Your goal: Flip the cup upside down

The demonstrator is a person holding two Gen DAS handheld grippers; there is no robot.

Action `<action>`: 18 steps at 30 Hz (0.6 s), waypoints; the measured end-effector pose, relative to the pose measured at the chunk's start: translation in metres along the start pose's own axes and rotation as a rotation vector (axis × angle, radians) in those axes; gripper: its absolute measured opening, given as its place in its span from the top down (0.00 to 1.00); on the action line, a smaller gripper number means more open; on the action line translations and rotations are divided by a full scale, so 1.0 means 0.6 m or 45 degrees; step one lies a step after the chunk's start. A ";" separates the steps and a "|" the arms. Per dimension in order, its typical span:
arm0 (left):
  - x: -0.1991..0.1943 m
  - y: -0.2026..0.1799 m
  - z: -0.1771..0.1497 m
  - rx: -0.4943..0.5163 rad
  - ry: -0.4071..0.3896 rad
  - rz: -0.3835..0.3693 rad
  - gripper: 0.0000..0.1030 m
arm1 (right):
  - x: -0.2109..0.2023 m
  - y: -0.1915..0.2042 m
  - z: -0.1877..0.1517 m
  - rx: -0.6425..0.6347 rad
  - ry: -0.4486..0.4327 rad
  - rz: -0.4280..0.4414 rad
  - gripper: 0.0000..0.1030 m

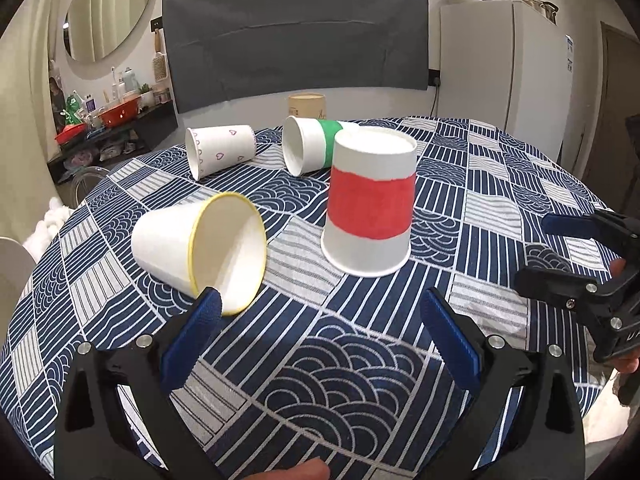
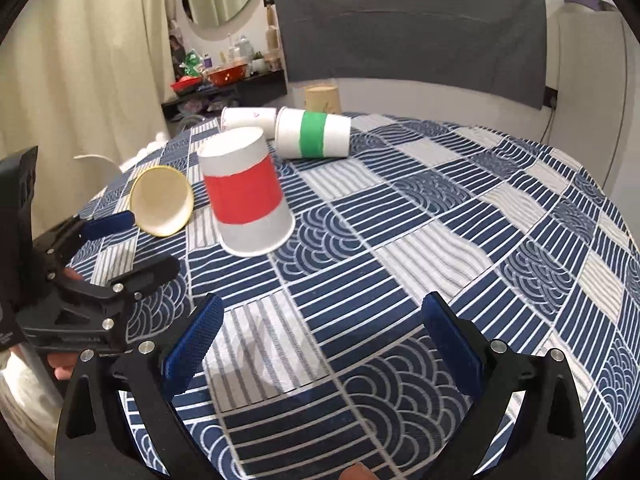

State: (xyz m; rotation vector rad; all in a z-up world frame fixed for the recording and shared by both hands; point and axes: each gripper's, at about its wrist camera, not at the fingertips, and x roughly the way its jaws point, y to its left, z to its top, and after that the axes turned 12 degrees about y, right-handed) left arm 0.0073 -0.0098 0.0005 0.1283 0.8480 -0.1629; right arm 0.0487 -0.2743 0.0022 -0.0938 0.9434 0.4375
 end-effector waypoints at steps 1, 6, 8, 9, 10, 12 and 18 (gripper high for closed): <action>0.000 0.004 -0.003 -0.011 -0.005 0.012 0.06 | 0.003 0.003 0.000 -0.001 0.012 0.010 0.08; -0.002 0.026 -0.006 -0.094 -0.030 0.020 0.06 | 0.029 0.015 -0.011 0.015 0.044 -0.086 0.08; -0.002 0.030 -0.007 -0.115 -0.030 0.013 0.06 | 0.028 0.020 -0.015 0.022 0.019 -0.134 0.08; -0.003 0.031 -0.008 -0.122 -0.035 0.012 0.06 | 0.025 0.021 -0.018 0.023 -0.003 -0.145 0.08; -0.005 0.034 -0.010 -0.131 -0.045 0.007 0.06 | 0.023 0.023 -0.022 0.022 -0.022 -0.164 0.08; -0.006 0.035 -0.012 -0.140 -0.046 -0.002 0.06 | 0.016 0.031 -0.028 0.002 -0.057 -0.204 0.08; -0.008 0.028 -0.015 -0.127 -0.059 0.031 0.06 | 0.018 0.038 -0.025 -0.028 -0.064 -0.238 0.08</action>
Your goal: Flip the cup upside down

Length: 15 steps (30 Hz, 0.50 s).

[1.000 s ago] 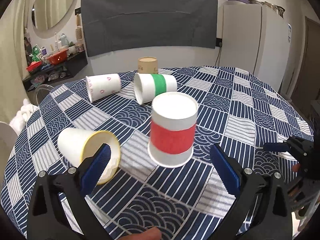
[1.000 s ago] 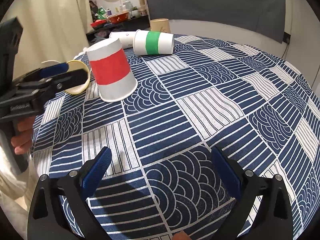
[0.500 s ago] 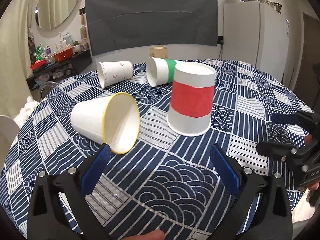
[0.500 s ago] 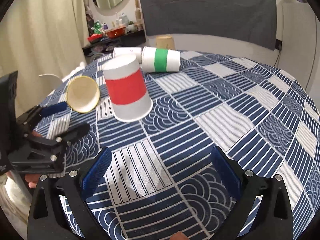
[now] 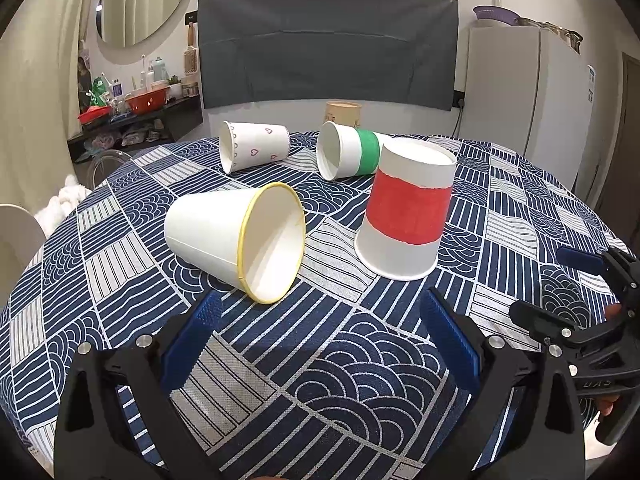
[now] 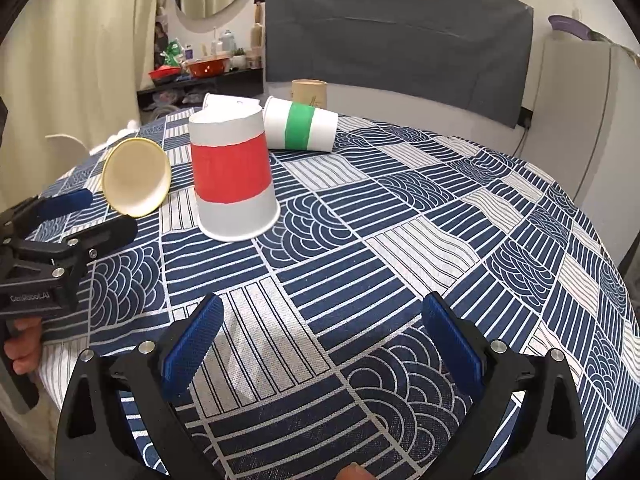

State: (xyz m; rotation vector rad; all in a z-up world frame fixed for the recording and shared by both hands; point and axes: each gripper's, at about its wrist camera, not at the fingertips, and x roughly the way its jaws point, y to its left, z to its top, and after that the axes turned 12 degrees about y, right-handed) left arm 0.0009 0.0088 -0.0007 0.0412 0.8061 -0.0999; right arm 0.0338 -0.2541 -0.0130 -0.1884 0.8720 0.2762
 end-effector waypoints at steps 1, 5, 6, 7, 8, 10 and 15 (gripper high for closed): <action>-0.001 -0.002 -0.001 0.006 -0.004 0.006 0.06 | -0.001 0.001 -0.001 -0.006 -0.006 -0.001 0.08; -0.002 -0.005 -0.002 0.025 -0.009 0.009 0.06 | -0.004 0.006 -0.003 -0.021 -0.022 -0.021 0.08; -0.002 -0.006 -0.002 0.027 -0.010 0.010 0.06 | -0.004 0.006 -0.003 -0.021 -0.022 -0.020 0.08; -0.002 -0.007 -0.002 0.029 -0.010 0.011 0.06 | -0.004 0.006 -0.003 -0.020 -0.021 -0.020 0.08; -0.001 -0.008 -0.002 0.034 -0.005 0.010 0.06 | -0.004 0.006 -0.003 -0.019 -0.019 -0.018 0.08; 0.000 -0.008 -0.001 0.043 0.007 0.004 0.06 | -0.004 0.007 -0.003 -0.022 -0.019 -0.014 0.08; 0.002 -0.009 -0.001 0.046 0.015 -0.003 0.06 | -0.005 0.007 -0.003 -0.026 -0.018 -0.011 0.08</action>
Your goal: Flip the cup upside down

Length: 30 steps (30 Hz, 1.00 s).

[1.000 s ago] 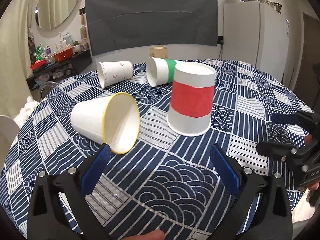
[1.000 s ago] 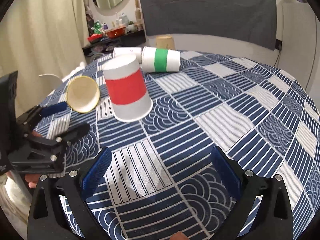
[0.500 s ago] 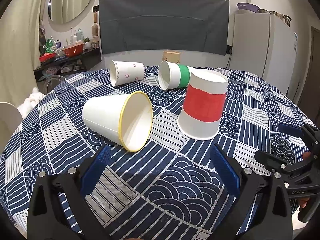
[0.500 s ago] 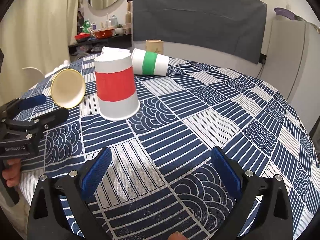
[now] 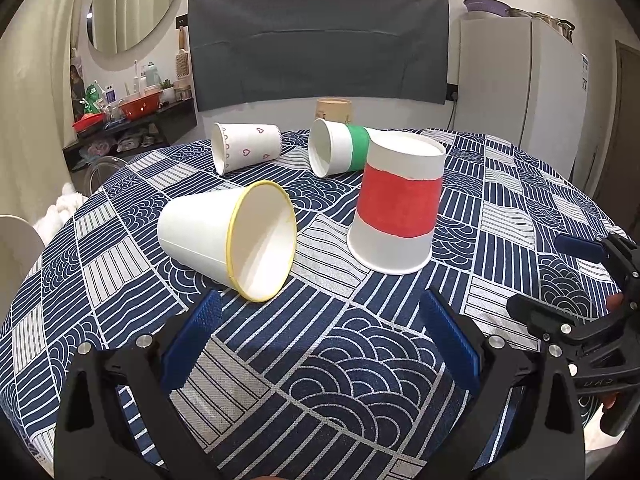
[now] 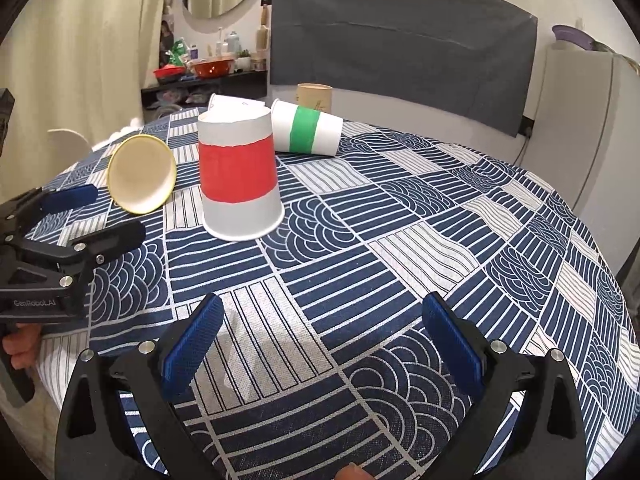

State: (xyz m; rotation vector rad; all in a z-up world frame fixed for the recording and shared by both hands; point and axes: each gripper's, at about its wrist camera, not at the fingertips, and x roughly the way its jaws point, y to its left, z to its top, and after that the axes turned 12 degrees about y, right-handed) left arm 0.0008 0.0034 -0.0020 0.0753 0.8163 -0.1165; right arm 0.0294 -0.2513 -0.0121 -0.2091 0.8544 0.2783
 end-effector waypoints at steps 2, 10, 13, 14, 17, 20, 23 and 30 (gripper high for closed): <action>0.000 -0.002 -0.001 0.006 0.000 0.001 0.06 | 0.000 0.000 0.000 0.001 0.000 0.003 0.08; -0.002 -0.003 -0.003 0.009 -0.007 0.003 0.06 | 0.003 -0.006 0.002 0.022 0.012 0.019 0.08; -0.002 -0.002 -0.003 0.009 -0.006 0.000 0.06 | 0.003 -0.005 0.001 0.022 0.016 0.021 0.08; -0.003 -0.002 -0.003 0.008 -0.006 0.000 0.06 | 0.004 -0.005 0.002 0.022 0.017 0.021 0.08; -0.003 -0.001 -0.003 0.007 -0.004 -0.007 0.06 | 0.004 -0.005 0.001 0.023 0.015 0.017 0.08; -0.005 -0.002 -0.004 0.001 -0.019 0.010 0.06 | 0.003 -0.005 0.001 0.023 0.011 0.013 0.08; -0.008 -0.004 -0.005 0.008 -0.035 0.024 0.06 | 0.003 -0.005 0.001 0.020 0.010 0.013 0.08; -0.007 -0.003 -0.004 0.011 -0.031 0.006 0.06 | 0.002 -0.003 0.000 0.013 0.010 0.011 0.08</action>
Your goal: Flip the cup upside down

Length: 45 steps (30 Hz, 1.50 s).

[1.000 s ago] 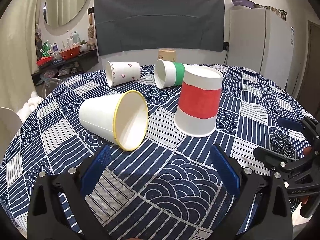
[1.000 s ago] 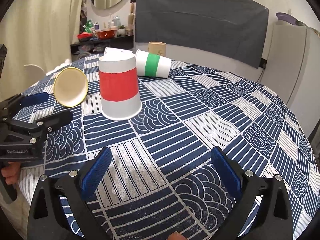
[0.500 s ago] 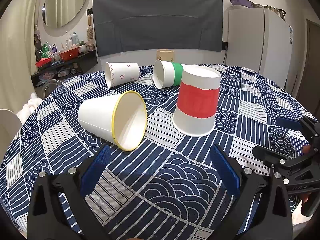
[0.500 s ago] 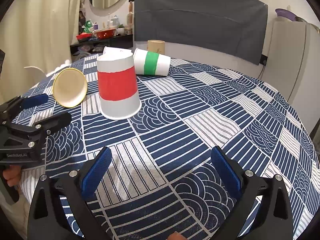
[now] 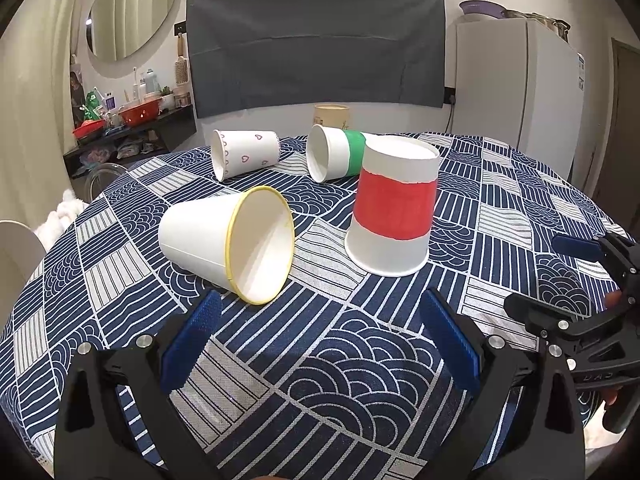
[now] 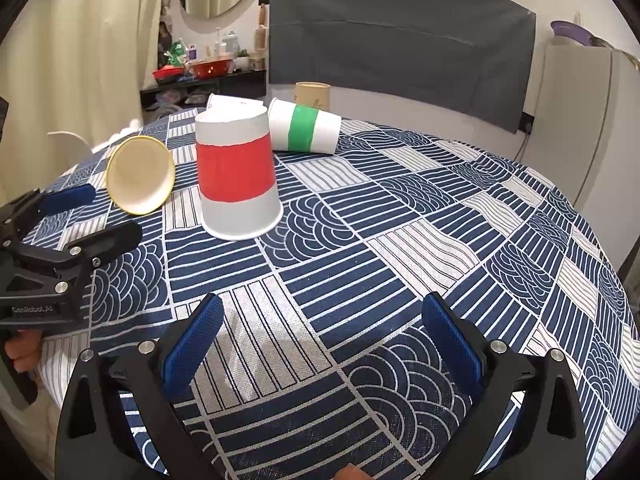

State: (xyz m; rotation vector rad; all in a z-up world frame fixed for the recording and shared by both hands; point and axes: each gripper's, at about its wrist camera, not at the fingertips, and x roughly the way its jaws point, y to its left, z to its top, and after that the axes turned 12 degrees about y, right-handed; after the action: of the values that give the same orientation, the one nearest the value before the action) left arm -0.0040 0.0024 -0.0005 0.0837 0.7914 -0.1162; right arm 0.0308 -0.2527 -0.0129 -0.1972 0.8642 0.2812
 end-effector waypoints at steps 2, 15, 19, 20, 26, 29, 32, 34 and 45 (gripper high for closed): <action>0.000 -0.001 0.000 0.005 0.002 -0.002 0.06 | 0.001 -0.001 0.001 0.003 0.004 0.002 0.08; -0.003 -0.006 -0.003 0.009 -0.013 0.021 0.06 | 0.002 -0.002 0.002 0.006 0.005 0.009 0.08; -0.003 -0.006 -0.003 0.011 -0.020 0.022 0.06 | 0.000 0.000 0.001 -0.001 0.001 0.001 0.08; -0.003 -0.006 -0.003 0.012 -0.020 0.021 0.06 | 0.000 0.000 0.001 -0.002 0.000 0.000 0.08; -0.004 -0.004 -0.002 0.007 -0.017 0.012 0.06 | 0.000 0.001 0.000 -0.001 0.003 0.001 0.08; -0.004 -0.003 -0.002 0.007 -0.015 0.012 0.06 | 0.000 0.000 0.000 0.000 0.003 0.002 0.08; -0.004 -0.002 -0.002 0.008 -0.017 0.009 0.06 | 0.000 0.000 0.000 -0.001 0.004 0.002 0.08; -0.003 -0.002 -0.003 0.009 -0.014 0.004 0.06 | 0.000 0.000 0.001 -0.002 0.006 0.004 0.08; -0.008 0.000 -0.005 0.004 -0.042 -0.008 0.06 | 0.001 -0.002 0.001 0.009 0.008 0.020 0.08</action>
State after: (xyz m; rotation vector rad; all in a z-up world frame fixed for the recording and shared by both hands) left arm -0.0096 0.0028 0.0005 0.0818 0.7587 -0.1244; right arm 0.0318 -0.2536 -0.0129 -0.1848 0.8731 0.2926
